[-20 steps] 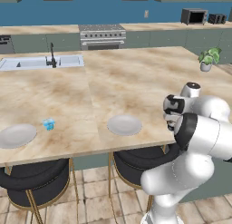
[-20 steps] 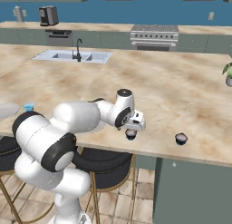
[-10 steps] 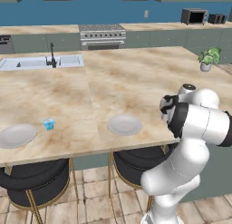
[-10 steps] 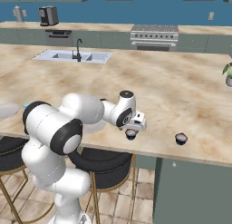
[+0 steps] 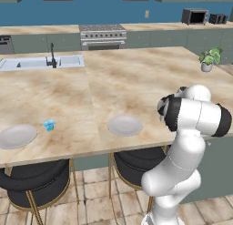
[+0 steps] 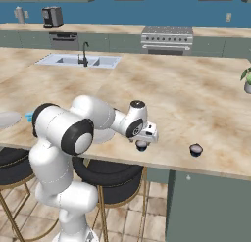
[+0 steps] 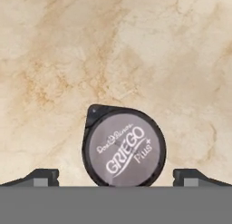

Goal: Place two yogurt containers on each plate.

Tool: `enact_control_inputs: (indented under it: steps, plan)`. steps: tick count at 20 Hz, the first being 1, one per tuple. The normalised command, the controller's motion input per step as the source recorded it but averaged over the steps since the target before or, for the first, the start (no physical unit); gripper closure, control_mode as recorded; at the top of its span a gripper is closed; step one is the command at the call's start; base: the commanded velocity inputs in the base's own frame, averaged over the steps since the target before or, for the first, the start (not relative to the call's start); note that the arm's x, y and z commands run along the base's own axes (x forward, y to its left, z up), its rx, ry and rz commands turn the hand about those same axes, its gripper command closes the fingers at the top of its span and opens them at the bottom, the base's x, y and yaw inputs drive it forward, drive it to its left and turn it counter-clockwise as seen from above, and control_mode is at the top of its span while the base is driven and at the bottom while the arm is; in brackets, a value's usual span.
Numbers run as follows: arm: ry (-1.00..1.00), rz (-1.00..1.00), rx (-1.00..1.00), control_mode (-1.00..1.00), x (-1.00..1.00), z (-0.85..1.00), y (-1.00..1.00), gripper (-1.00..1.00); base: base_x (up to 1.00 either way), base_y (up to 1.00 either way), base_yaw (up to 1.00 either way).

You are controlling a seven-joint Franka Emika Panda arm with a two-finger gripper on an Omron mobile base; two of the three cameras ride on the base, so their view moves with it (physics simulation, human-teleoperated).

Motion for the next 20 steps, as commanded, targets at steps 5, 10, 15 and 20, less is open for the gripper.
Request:
enact_control_inputs:
  steps: [5, 10, 15, 20]
  plan:
    - [0.01, 0.0, 0.0, -1.0, 0.04, -0.16, 0.0, -1.0, 0.0, 0.0, 0.0]
    - [0.0, 0.0, 0.0, -1.0, 0.07, -0.09, -0.01, -1.0, 0.0, 0.0, 0.0]
    - [0.0, 0.0, 0.0, -1.0, 0.03, -0.07, -0.06, -1.0, 0.0, 0.0, 0.0]
    - [0.0, 0.0, 0.0, -1.0, 0.02, -0.07, -0.05, -1.0, 0.0, 0.0, 0.0]
